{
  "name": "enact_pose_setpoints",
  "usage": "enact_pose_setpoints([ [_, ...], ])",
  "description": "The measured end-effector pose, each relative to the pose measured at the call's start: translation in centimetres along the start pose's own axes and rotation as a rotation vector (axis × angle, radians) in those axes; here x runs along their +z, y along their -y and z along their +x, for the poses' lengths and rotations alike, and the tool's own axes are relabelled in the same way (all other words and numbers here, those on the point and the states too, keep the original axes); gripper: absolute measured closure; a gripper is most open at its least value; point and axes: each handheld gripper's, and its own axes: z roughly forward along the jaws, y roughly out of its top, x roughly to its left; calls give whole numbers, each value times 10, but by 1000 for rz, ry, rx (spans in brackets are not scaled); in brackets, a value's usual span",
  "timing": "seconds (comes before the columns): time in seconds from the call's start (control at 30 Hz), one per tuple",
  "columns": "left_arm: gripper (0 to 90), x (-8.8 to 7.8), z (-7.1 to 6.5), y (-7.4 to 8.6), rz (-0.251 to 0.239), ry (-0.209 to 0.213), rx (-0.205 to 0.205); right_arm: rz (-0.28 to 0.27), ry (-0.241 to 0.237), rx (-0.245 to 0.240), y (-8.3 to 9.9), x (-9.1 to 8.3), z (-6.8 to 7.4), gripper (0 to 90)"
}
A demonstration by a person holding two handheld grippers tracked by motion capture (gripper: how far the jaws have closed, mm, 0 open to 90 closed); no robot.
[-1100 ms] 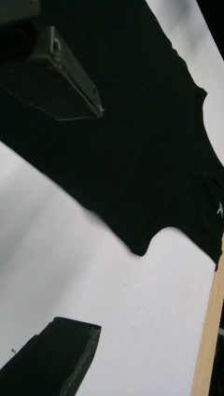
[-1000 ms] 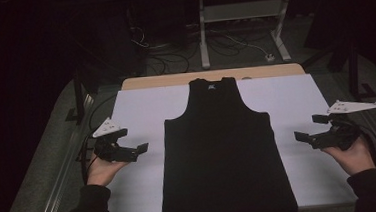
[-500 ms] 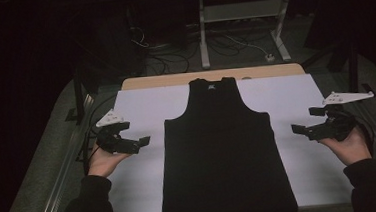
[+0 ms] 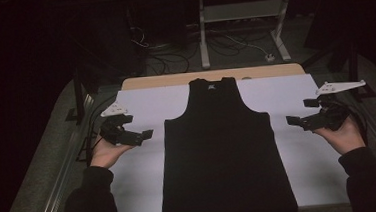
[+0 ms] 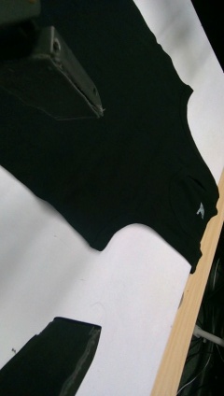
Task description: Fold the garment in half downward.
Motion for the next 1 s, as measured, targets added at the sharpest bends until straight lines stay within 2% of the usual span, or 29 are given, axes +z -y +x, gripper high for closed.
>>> enact_pose_setpoints([
  [0.13,0,3,2,-4,8,4,-3,3,1,-4,-4,2,-1,0],
  [0.33,0,9,4,-10,28,15,15,6,6,-6,-13,7,-5,0],
  [0.7,0,24,15,-12,33,21,-24,30,0,-1,-19,22,-10,0],
  [0.87,0,29,22,-15,55,23,-16,36,-3,5,-21,29,-14,0],
  [1.0,0,34,24,-17,53,29,-20,42,-6,11,-23,34,-17,0],
])
